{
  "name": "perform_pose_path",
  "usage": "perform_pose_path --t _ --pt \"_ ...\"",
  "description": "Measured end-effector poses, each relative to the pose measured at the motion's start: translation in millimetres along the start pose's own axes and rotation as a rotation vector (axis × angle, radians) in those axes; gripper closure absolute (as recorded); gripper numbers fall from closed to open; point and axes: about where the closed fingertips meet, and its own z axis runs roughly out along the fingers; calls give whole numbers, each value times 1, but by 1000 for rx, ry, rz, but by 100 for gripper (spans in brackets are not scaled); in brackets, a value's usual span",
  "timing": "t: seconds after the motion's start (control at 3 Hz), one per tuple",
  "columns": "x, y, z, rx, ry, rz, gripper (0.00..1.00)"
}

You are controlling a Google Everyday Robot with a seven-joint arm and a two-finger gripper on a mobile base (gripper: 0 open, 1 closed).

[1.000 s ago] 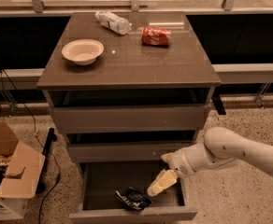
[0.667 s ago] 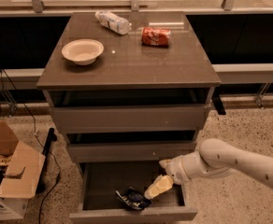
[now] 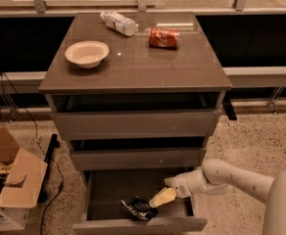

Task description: Pick blue chip bag from bottom drawer and place on counter

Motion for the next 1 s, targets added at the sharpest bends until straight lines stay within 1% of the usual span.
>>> perform_pose_path --t 0.33,0.67,1.0 --pt "0 -2 1 2 -5 2 0" --pt "6 -12 14 54 -3 -3 0" --pt "22 -34 42 123 33 2 0"
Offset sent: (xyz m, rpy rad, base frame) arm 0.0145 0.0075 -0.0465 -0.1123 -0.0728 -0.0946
